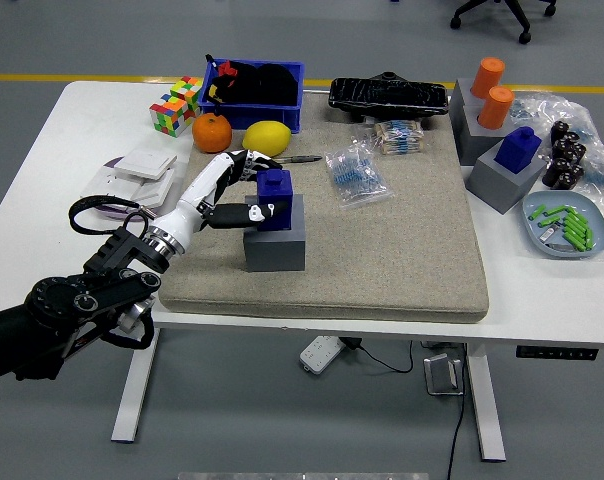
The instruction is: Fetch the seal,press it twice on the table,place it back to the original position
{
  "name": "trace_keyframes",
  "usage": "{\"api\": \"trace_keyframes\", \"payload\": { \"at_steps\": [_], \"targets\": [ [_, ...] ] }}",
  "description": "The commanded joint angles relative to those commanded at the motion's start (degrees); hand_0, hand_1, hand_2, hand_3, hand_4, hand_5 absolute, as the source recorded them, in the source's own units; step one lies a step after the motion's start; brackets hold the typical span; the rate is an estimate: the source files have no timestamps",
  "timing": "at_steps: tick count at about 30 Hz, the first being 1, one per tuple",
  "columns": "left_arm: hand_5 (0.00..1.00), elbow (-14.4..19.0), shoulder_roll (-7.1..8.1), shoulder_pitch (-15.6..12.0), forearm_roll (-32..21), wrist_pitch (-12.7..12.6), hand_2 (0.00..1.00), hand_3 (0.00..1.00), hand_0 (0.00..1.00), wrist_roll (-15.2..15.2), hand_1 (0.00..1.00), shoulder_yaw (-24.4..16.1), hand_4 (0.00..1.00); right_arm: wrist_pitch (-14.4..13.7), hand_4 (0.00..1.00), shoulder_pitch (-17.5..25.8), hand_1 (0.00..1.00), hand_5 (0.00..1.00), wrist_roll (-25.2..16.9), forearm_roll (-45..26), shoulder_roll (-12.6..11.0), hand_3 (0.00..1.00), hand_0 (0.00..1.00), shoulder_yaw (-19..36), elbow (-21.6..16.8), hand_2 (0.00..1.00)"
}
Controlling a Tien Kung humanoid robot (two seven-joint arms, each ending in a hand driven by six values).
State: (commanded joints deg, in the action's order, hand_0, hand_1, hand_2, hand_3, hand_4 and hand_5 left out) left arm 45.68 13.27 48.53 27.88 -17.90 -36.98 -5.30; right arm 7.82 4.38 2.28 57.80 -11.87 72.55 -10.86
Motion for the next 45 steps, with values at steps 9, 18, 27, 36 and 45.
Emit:
{"api": "trace_keyframes", "payload": {
  "at_steps": [9, 18, 27, 36, 45],
  "targets": [
    [0.002, -1.75, -0.67, 0.35, -0.70, 0.01, 0.440, 0.550, 0.634, 0.00, 0.506, 1.96, 0.716, 0.04, 0.739, 0.02, 0.689, 0.525, -0.01, -0.23, -0.09, 0.624, 0.745, -0.62, -0.06, 0.672],
    [0.002, -2.27, -1.24, 0.23, -1.11, -0.03, 0.440, 0.550, 0.634, 0.00, 0.506, 2.48, 0.717, 0.05, 0.739, 0.07, 0.689, 0.525, 0.01, -0.32, -0.14, 0.624, 0.745, -0.88, -0.07, 0.672],
    [0.002, -1.06, -1.80, -0.15, -1.95, -0.20, 0.452, 0.559, 0.637, 0.00, 0.515, 1.61, 0.719, 0.08, 0.739, 0.08, 0.689, 0.525, 0.03, -0.26, -0.09, 0.624, 0.745, -0.54, -0.07, 0.672],
    [0.002, -0.49, -2.50, -0.21, -2.87, -0.28, 0.451, 0.558, 0.637, 0.00, 0.514, 1.46, 0.720, 0.09, 0.739, 0.06, 0.689, 0.525, 0.02, -0.28, 0.00, 0.623, 0.745, -0.56, -0.07, 0.672],
    [0.002, -1.77, -2.99, -0.53, -3.92, -0.08, 0.496, 0.572, 0.651, 0.00, 0.550, 1.65, 0.707, 0.08, 0.738, 0.04, 0.689, 0.525, 0.03, -0.25, -0.09, 0.623, 0.745, -0.52, -0.02, 0.672]
  ]
}}
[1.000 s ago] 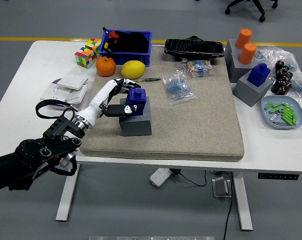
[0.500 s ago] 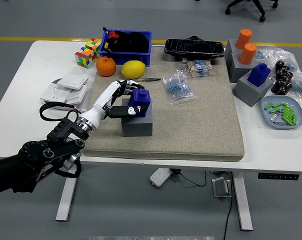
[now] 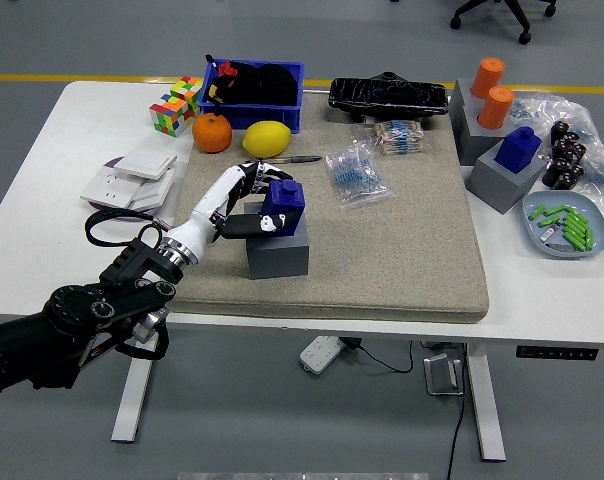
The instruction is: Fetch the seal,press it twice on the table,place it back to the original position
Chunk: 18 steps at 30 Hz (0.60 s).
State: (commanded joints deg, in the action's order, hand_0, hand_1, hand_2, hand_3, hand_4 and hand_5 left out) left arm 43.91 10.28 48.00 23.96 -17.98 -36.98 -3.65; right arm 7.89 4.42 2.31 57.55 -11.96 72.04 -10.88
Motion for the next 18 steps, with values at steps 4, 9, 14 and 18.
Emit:
{"api": "trace_keyframes", "payload": {
  "at_steps": [4, 9, 14, 18],
  "targets": [
    [0.002, -0.44, 0.12, -0.31, -0.80, 0.11, 0.496, 0.572, 0.651, 0.00, 0.550, -0.18, 0.707, 0.00, 0.738, 0.02, 0.689, 0.525, 0.00, -0.03, 0.05, 0.623, 0.745, 0.09, -0.03, 0.672],
    [0.002, -0.74, 0.35, -0.62, -1.31, 0.37, 0.537, 0.578, 0.671, 0.00, 0.582, -0.33, 0.763, 0.02, 0.738, 0.13, 0.690, 0.525, 0.04, 0.00, 0.07, 0.623, 0.745, 0.18, 0.03, 0.672],
    [0.002, -1.01, 0.51, -0.87, -2.11, 0.85, 0.566, 0.600, 0.691, 0.00, 0.641, -0.56, 0.883, 0.01, 0.737, 0.15, 0.689, 0.523, 0.03, -0.02, 0.10, 0.623, 0.745, 0.21, -0.03, 0.672],
    [0.002, -1.11, 0.69, -1.03, -2.12, 1.37, 0.647, 0.701, 0.740, 0.00, 0.703, -0.53, 0.998, 0.05, 0.737, 0.21, 0.690, 0.522, 0.04, -0.01, 0.13, 0.623, 0.745, 0.24, -0.02, 0.672]
  ]
}}
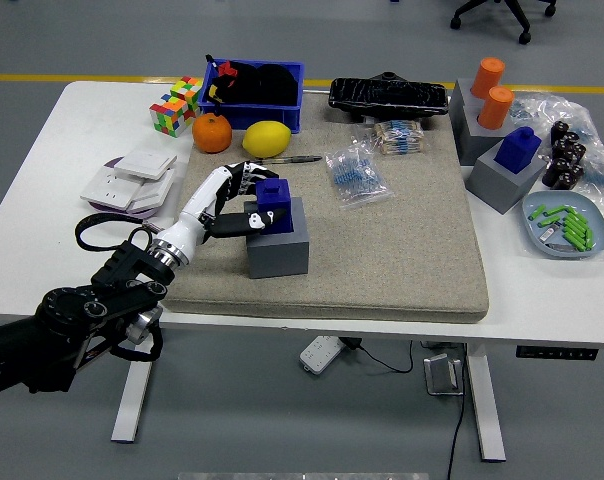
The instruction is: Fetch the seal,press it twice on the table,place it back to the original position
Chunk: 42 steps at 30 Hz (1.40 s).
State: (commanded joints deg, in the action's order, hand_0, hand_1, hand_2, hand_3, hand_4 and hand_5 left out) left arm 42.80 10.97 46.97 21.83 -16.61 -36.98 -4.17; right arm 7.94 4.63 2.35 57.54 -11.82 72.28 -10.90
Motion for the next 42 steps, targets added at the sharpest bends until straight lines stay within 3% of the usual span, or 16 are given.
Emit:
{"api": "trace_keyframes", "payload": {
  "at_steps": [5, 6, 11, 12, 17, 18, 21, 27, 30, 31, 36, 37, 40, 42],
  "targets": [
    [0.002, -0.25, 0.20, -0.22, 0.17, 0.93, 0.647, 0.701, 0.740, 0.00, 0.703, -0.05, 0.998, 0.02, 0.737, 0.07, 0.690, 0.522, 0.00, 0.04, 0.03, 0.623, 0.745, 0.08, 0.02, 0.672],
    [0.151, -0.30, 0.24, -0.22, 0.23, 1.27, 0.759, 0.808, 0.811, 0.00, 0.802, -0.08, 0.998, 0.03, 0.737, 0.04, 0.690, 0.522, -0.01, 0.03, 0.03, 0.623, 0.745, 0.10, 0.01, 0.672],
    [0.151, -0.43, 0.37, -0.27, 0.76, 2.50, 0.759, 0.808, 0.811, 0.00, 0.802, -0.12, 0.998, 0.05, 0.737, 0.04, 0.690, 0.522, 0.00, 0.11, 0.11, 0.623, 0.745, 0.34, 0.04, 0.672],
    [0.321, -0.43, 0.40, -0.27, 0.94, 2.71, 0.966, 0.992, 0.907, 0.00, 0.980, -0.17, 0.998, 0.04, 0.736, 0.05, 0.690, 0.520, 0.00, 0.12, 0.11, 0.624, 0.745, 0.38, 0.04, 0.672],
    [0.321, -0.38, 0.54, -0.28, 2.49, 3.78, 0.966, 0.992, 0.907, 0.00, 0.980, -0.89, 0.998, 0.09, 0.736, 0.11, 0.690, 0.520, 0.01, 0.08, 0.13, 0.624, 0.745, 0.42, 0.04, 0.672],
    [0.423, -0.38, 0.56, -0.30, 2.75, 3.84, 0.998, 0.998, 0.998, 0.00, 0.998, -1.11, 0.998, 0.09, 0.736, 0.11, 0.690, 0.520, 0.01, 0.09, 0.15, 0.624, 0.745, 0.44, 0.04, 0.672],
    [0.423, -0.37, 0.85, -0.36, 3.92, 4.00, 0.998, 0.998, 0.998, 0.00, 0.998, -2.22, 0.998, 0.12, 0.737, 0.10, 0.689, 0.521, 0.00, 0.08, 0.21, 0.624, 0.745, 0.48, 0.00, 0.672],
    [0.464, 0.47, 2.64, -0.70, 5.80, 4.54, 0.998, 0.998, 0.998, 0.00, 0.998, -6.34, 0.998, 0.12, 0.737, 0.15, 0.690, 0.520, -0.01, 0.24, 0.23, 0.623, 0.745, 0.84, -0.02, 0.667],
    [0.464, 2.27, 5.38, -1.08, 6.55, 4.70, 0.998, 0.998, 0.998, 0.00, 0.998, -10.10, 0.998, 0.11, 0.737, 0.25, 0.690, 0.520, -0.02, 0.37, 0.21, 0.623, 0.745, 1.18, -0.02, 0.667],
    [0.519, 3.25, 6.57, -1.38, 6.81, 4.79, 0.998, 0.998, 0.998, 0.00, 0.998, -11.57, 0.998, 0.12, 0.737, 0.29, 0.689, 0.517, -0.03, 0.37, 0.21, 0.624, 0.745, 1.28, -0.02, 0.668],
    [0.519, 7.69, 12.62, -2.55, 5.46, 4.22, 0.998, 0.998, 0.998, 0.00, 0.998, -17.72, 0.998, 0.12, 0.737, 0.41, 0.689, 0.517, -0.03, 0.63, 0.40, 0.624, 0.745, 2.01, 0.02, 0.668],
    [0.581, 7.49, 13.72, -2.47, 4.90, 3.69, 0.998, 0.998, 0.978, 0.00, 0.998, -18.57, 0.998, 0.12, 0.737, 0.45, 0.689, 0.518, -0.03, 0.64, 0.43, 0.623, 0.745, 2.11, 0.05, 0.667],
    [0.581, 5.00, 15.66, -1.45, 2.97, 0.89, 0.998, 0.998, 0.978, 0.00, 0.998, -19.54, 0.998, 0.08, 0.737, 0.47, 0.689, 0.518, -0.03, 0.71, 0.45, 0.623, 0.745, 2.32, 0.07, 0.667],
    [0.581, 2.80, 16.12, -0.69, 1.58, -0.15, 0.998, 0.998, 0.978, 0.00, 0.998, -18.95, 0.998, 0.05, 0.737, 0.42, 0.689, 0.518, -0.03, 0.70, 0.39, 0.623, 0.745, 2.37, 0.07, 0.667]
  ]
}}
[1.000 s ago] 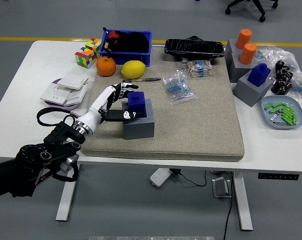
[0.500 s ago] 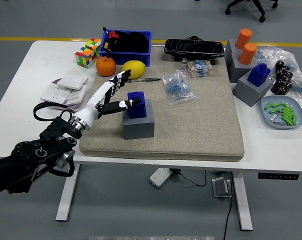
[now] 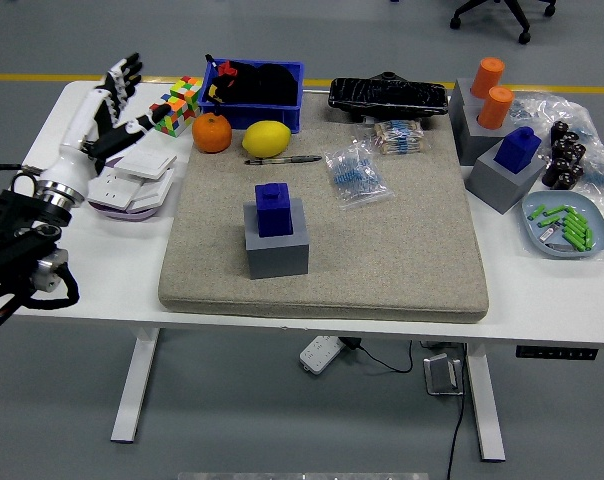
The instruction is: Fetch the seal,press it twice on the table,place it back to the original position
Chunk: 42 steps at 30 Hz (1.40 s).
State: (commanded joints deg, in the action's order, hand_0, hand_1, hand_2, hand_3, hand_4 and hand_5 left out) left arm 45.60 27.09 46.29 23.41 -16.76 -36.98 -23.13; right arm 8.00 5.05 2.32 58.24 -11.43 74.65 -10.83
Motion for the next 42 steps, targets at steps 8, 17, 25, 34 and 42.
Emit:
{"api": "trace_keyframes", "payload": {
  "at_steps": [8, 17, 25, 34, 42],
  "targets": [
    [0.188, -14.43, -0.35, 2.95, -0.50, 1.14, 0.719, 0.764, 0.809, 7.48, 0.752, 7.03, 0.857, -0.19, 0.737, -0.31, 0.689, 0.517, -0.10, -0.07, -0.03, 0.624, 0.745, -0.08, -0.03, 0.666],
    [0.181, -26.95, -0.67, 3.27, -8.79, 3.61, 0.754, 0.782, 0.802, 12.23, 0.774, 16.51, 0.842, -0.24, 0.737, -0.47, 0.689, 0.516, -0.09, -0.33, -0.16, 0.623, 0.745, -0.66, 0.04, 0.665],
    [0.212, -27.88, 0.11, 3.95, -8.96, 3.55, 0.776, 0.799, 0.816, 12.47, 0.797, 16.53, 0.840, -0.30, 0.737, -0.71, 0.689, 0.517, -0.09, -0.24, -0.23, 0.624, 0.745, -0.64, 0.14, 0.664],
    [0.223, -27.15, 0.45, 4.18, -8.43, 3.70, 0.757, 0.792, 0.800, 12.74, 0.775, 16.22, 0.848, -0.42, 0.737, -0.89, 0.689, 0.517, -0.13, -0.22, -0.42, 0.624, 0.745, -0.87, 0.13, 0.664],
    [0.231, -27.17, 0.54, 4.17, -8.19, 3.60, 0.743, 0.789, 0.784, 13.02, 0.764, 16.48, 0.842, -0.52, 0.737, -0.65, 0.689, 0.517, -0.16, -0.19, -0.37, 0.623, 0.745, -0.96, 0.12, 0.664]
  ]
}}
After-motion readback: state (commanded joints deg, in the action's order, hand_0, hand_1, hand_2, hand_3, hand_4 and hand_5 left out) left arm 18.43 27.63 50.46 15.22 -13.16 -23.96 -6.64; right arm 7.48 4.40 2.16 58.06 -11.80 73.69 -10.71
